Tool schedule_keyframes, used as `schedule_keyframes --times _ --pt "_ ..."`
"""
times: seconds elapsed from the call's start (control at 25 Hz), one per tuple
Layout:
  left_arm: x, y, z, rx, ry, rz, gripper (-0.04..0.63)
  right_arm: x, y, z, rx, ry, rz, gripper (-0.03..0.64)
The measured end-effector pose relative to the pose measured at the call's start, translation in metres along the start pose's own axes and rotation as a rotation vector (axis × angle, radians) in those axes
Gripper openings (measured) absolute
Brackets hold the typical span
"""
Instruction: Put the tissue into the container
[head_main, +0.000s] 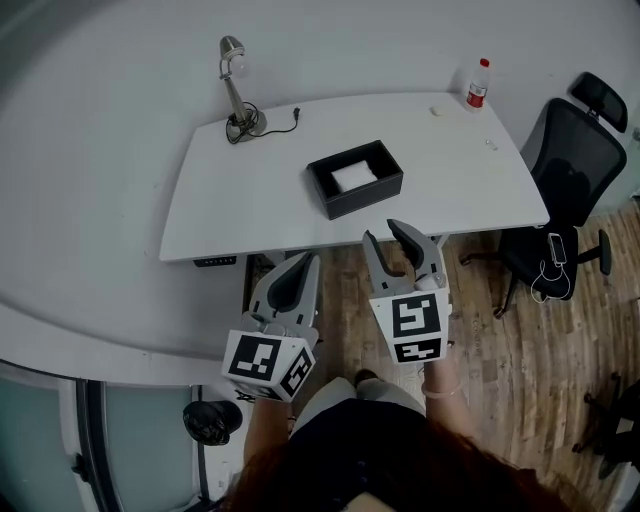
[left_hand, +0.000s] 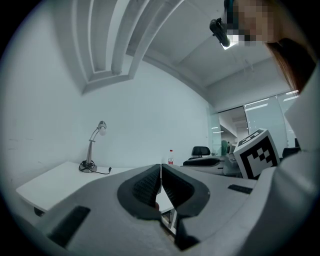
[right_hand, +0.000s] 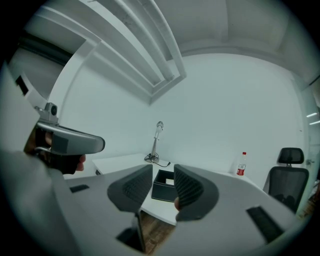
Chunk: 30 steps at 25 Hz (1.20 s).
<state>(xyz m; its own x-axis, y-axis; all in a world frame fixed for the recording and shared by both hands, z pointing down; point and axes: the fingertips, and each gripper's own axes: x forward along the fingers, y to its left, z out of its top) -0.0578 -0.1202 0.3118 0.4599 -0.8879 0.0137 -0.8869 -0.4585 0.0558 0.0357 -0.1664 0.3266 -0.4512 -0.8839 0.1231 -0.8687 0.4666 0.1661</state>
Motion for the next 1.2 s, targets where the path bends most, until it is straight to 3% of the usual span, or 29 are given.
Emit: schedule_keyframes --times 0.44,0.88,1.2 --pt "-0.048 -0.002 0.001 0.003 0.0 -0.011 0.03 -0.034 0.031 0.008 0.016 0.001 -0.051 0.056" --pt "-0.104 -0.011 0.004 -0.008 -0.022 -0.019 0.029 -0.09 0.068 0.012 -0.004 -0.002 -0.087 0.021" --pt "-0.138 -0.029 0.002 -0.009 -0.032 -0.017 0.03 -0.136 0.086 0.019 0.031 -0.052 -0.052 0.02"
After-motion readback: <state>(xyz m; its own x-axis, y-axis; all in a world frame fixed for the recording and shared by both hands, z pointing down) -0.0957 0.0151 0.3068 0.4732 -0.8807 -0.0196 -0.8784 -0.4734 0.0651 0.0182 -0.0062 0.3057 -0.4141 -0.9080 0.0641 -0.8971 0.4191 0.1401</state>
